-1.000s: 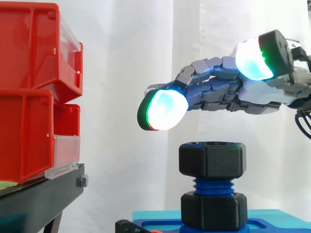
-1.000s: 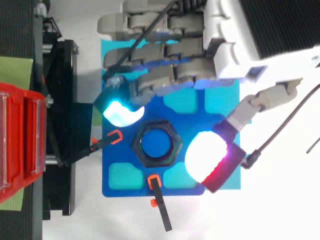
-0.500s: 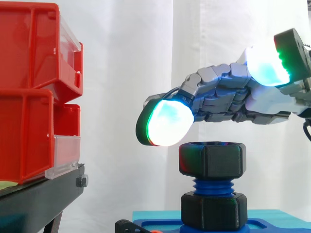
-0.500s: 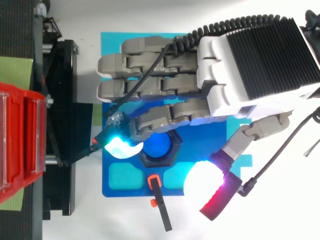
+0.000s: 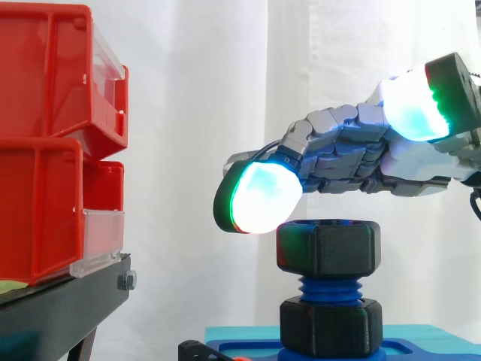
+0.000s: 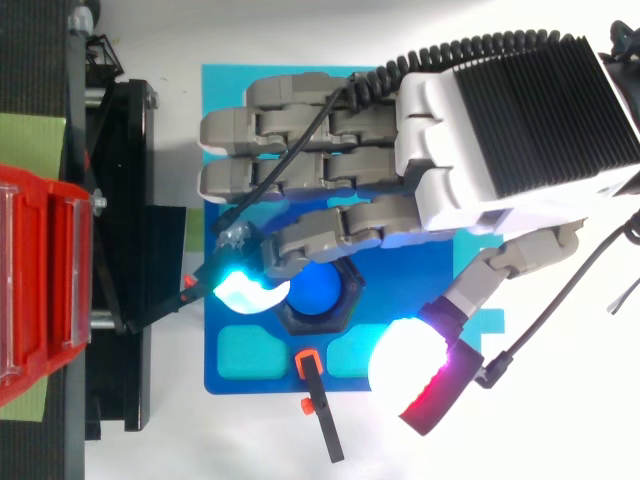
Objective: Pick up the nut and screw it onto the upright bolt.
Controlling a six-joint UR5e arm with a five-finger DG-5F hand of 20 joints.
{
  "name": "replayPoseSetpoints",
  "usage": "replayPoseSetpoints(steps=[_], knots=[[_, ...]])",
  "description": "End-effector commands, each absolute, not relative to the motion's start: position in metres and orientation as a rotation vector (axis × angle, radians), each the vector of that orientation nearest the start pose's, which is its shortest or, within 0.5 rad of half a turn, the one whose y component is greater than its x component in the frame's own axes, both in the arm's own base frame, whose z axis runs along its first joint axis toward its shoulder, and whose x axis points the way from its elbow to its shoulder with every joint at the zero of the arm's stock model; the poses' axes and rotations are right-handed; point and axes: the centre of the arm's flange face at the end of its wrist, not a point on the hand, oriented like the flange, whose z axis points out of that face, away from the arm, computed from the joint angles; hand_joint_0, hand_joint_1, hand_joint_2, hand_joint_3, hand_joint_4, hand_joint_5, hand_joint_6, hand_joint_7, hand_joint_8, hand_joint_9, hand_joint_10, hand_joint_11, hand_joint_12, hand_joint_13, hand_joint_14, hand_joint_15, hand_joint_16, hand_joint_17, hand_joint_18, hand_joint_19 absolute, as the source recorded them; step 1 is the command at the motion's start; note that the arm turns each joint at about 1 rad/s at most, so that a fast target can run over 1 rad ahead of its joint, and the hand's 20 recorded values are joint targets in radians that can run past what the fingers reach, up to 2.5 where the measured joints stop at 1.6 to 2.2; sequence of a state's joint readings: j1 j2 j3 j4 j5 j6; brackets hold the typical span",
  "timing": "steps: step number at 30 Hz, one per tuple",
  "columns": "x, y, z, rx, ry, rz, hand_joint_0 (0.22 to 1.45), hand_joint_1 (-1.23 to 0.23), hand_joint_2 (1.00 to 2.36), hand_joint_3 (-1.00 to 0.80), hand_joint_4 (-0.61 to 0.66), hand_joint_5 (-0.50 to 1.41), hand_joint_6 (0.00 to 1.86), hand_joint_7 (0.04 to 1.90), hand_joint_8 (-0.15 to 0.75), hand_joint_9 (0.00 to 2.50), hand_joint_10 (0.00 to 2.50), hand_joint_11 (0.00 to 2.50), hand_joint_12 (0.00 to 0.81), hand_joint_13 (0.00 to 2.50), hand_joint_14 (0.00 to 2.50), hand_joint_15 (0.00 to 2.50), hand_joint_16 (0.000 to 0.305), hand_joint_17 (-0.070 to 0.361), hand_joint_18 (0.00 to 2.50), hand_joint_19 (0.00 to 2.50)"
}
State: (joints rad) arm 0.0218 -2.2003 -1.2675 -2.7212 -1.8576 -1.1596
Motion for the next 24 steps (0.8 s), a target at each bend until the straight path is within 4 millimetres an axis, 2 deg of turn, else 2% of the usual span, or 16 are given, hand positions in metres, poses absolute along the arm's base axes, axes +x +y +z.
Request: replayPoseSetpoints(steps=[1, 8, 24], knots=[[0.728, -0.092, 0.291, 0.059, 1.505, 0.558, 0.46, -0.16, 1.0, -0.5, 0.18, -0.14, 0.5, 0.69, 0.199, 0.21, 0.0, 0.0, 0.303, 0.0, 0.0, 0.0, 0.043, 0.096, 0.0, 0.0], [0.727, -0.098, 0.291, 0.064, 1.504, 0.552, 0.48, -0.24, 1.0, -0.5, 0.21, -0.1, 0.5, 0.73, 0.2, 0.33, 0.0, 0.0, 0.29, 0.07, 0.0, 0.0, 0.037, 0.084, 0.0, 0.0], [0.724, -0.117, 0.291, 0.08, 1.501, 0.534, 0.49, -0.29, 1.0, -0.5, 0.22, -0.06, 0.5, 0.77, 0.194, 0.47, 0.0, 0.0, 0.273, 0.17, 0.0, 0.0, 0.032, 0.072, 0.0, 0.0]])
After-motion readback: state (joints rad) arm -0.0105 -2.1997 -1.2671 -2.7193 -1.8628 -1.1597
